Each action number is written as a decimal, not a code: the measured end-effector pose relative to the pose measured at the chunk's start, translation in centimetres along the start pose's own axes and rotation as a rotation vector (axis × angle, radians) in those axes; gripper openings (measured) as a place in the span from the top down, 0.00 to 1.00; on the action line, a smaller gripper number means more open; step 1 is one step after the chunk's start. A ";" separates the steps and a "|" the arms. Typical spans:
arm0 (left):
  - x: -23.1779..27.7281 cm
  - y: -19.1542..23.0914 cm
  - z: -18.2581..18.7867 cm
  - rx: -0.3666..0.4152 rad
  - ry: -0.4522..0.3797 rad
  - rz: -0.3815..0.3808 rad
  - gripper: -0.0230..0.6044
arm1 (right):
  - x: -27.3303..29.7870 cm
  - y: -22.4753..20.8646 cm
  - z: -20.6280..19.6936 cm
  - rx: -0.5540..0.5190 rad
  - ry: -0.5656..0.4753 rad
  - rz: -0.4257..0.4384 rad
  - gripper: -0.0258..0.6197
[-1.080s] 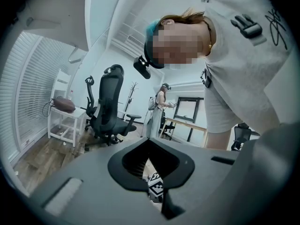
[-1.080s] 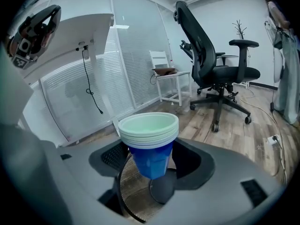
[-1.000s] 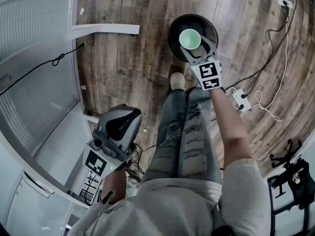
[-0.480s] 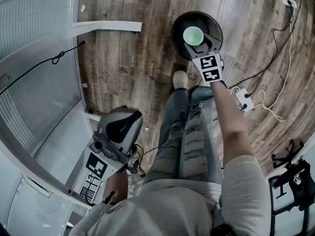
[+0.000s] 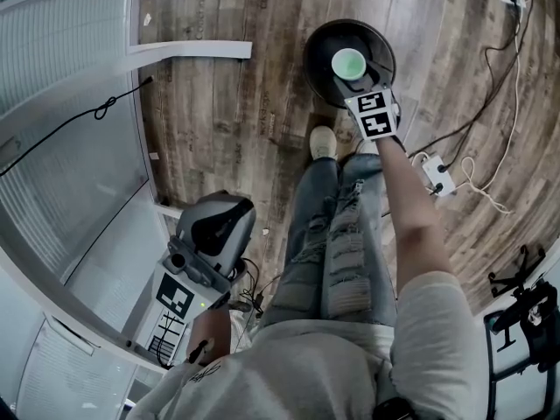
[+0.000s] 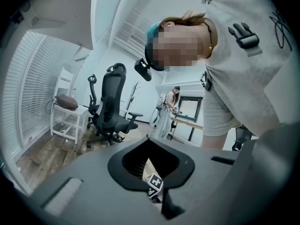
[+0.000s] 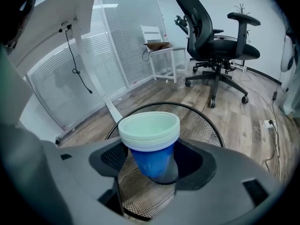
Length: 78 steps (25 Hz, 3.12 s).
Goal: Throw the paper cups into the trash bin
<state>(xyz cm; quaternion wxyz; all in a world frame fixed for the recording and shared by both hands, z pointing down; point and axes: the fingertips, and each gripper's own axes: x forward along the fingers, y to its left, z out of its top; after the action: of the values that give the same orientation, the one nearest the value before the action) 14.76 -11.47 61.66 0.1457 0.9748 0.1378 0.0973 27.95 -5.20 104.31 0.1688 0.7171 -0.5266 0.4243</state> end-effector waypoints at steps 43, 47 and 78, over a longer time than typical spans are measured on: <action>3.7 -9.6 11.0 0.099 -0.111 -0.092 0.96 | -19.2 2.3 13.2 -0.012 -0.231 0.048 0.51; 3.7 -10.6 12.5 0.116 -0.118 -0.100 0.96 | -22.5 3.0 14.6 -0.014 -0.265 0.050 0.51; 3.0 -16.2 21.6 0.211 -0.178 -0.159 0.96 | -45.1 8.4 26.5 -0.098 -0.584 0.074 0.51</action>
<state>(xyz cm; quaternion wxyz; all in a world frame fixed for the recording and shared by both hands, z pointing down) 18.65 -1.21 36.79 0.0613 0.9755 0.2104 -0.0165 27.94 0.91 51.68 0.0291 0.7802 -0.5984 0.1798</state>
